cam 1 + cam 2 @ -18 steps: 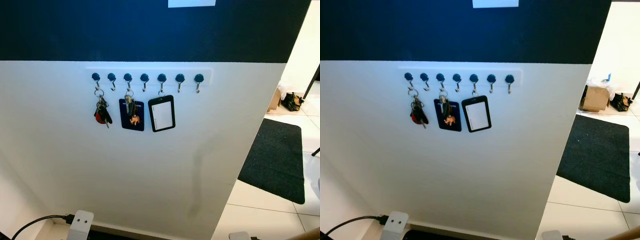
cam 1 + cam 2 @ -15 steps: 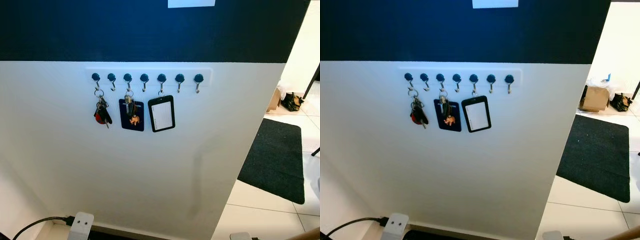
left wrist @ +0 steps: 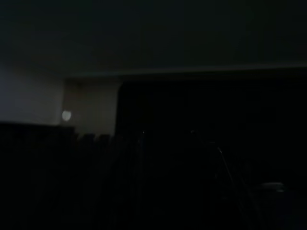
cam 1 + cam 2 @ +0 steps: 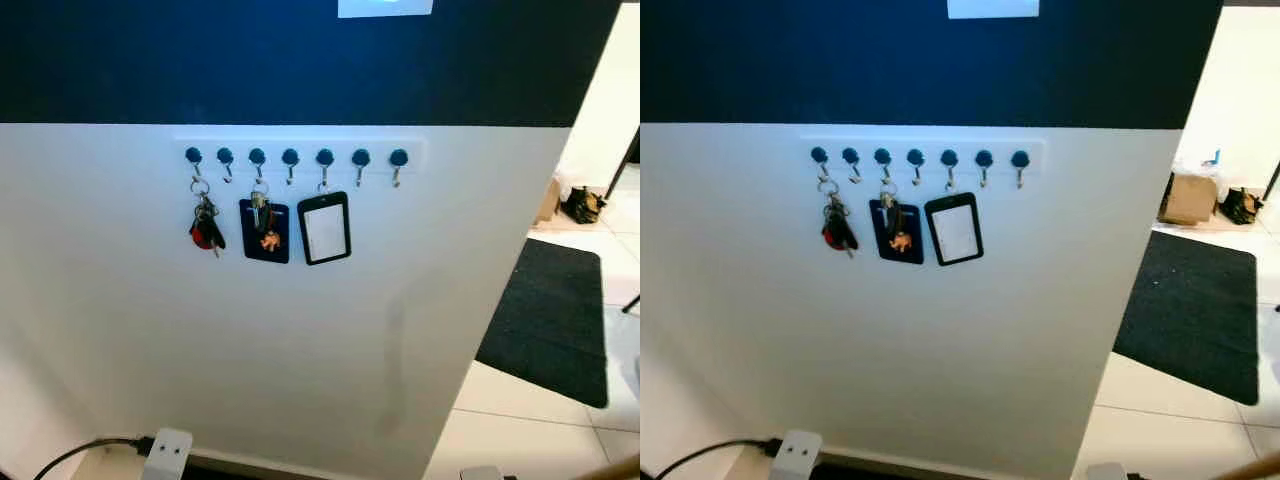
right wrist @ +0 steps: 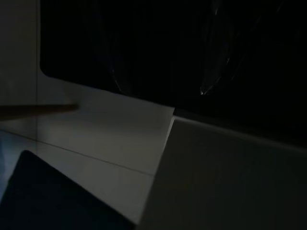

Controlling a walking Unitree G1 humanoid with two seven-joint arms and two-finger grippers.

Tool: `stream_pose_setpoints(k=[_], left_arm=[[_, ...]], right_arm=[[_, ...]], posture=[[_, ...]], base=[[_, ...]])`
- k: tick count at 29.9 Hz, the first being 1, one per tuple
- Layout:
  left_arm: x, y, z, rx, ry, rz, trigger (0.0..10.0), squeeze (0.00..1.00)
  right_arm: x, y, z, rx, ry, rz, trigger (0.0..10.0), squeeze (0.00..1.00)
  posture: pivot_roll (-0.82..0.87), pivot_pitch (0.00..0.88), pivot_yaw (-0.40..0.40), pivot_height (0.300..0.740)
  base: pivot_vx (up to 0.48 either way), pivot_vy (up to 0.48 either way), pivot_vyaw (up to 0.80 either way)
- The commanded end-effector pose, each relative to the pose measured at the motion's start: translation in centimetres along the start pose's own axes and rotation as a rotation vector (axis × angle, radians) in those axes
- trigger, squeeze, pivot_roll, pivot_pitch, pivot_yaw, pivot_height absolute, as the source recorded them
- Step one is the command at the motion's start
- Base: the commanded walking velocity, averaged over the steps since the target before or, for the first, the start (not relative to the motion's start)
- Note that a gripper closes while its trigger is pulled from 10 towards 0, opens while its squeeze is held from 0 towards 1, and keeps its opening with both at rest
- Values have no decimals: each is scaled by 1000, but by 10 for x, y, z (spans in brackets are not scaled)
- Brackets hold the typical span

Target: Hang keys on a hook

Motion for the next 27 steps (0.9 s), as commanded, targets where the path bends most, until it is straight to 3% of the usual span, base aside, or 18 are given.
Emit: stream_pose_setpoints(k=[1, 27], left_arm=[[7, 4, -1, 12, -13, -8, 10000, 0], [12, 13, -7, 31, -33, -30, 10000, 0]], right_arm=[[2, -15, 7, -44, 0, 8, 10000, 0], [4, -19, 8, -56, -7, 16, 10000, 0]], posture=[[-30, 83, 65, 740], [-32, 89, 71, 740]], base=[[0, 0, -800], [0, 0, -800]])
Point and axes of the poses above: a point about 5 cm out from each wrist's last joint towards the gripper, its own z axis pointing back from the gripper into the wrist, its own y axis along the axis of the wrist's last joint, x = y × z, the point moved 5 cm from there along -z, pointing out of the wrist towards the gripper, and after that the axes turned 9 degrees about -z, right-handed, at the moved point
